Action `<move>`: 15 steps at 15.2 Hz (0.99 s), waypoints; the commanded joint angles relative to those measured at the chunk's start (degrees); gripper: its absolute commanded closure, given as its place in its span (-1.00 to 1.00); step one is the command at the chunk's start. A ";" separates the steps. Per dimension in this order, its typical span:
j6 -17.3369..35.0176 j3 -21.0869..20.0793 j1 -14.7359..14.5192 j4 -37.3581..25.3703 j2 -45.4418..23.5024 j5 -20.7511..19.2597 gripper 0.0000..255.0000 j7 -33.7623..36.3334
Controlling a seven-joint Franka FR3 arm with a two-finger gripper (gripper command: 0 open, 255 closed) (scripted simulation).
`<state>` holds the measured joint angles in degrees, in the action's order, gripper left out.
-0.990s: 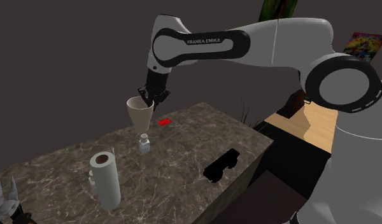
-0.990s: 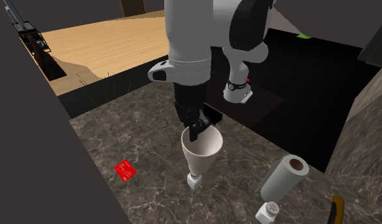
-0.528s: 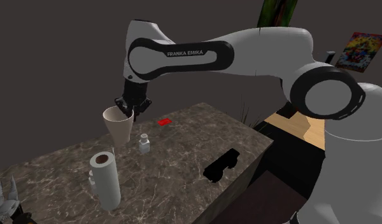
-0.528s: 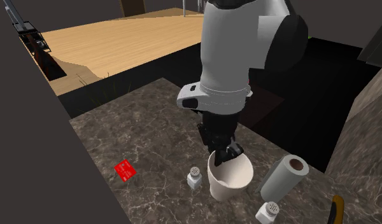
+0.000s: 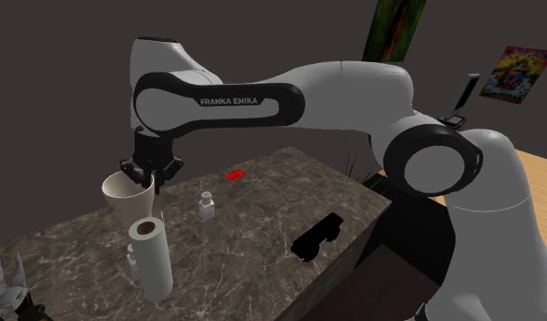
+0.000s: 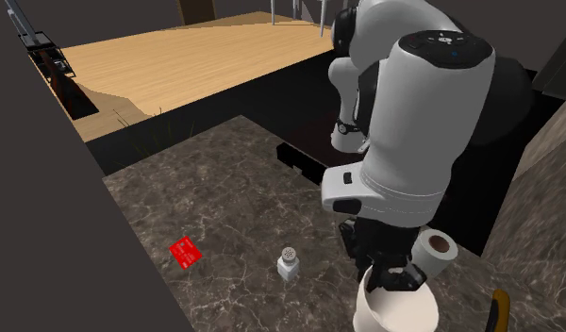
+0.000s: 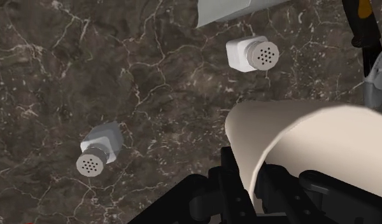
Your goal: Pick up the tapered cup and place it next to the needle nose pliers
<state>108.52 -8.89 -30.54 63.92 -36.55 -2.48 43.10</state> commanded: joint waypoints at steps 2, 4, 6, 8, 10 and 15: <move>1.22 0.04 -0.79 -0.56 -1.70 -0.34 1.00 0.81; 2.76 0.05 -0.71 0.98 -1.71 -0.35 1.00 0.79; 4.25 0.07 -0.65 2.40 -1.79 -0.36 1.00 0.78; 5.69 0.09 -0.60 3.69 -1.94 -0.38 1.00 0.77; 7.09 0.12 -0.55 4.88 -2.16 -0.41 1.00 0.76; 10.40 0.20 -0.48 7.40 -2.95 -0.51 1.00 0.75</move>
<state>118.07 -8.70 -31.03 70.67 -39.35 -2.98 43.84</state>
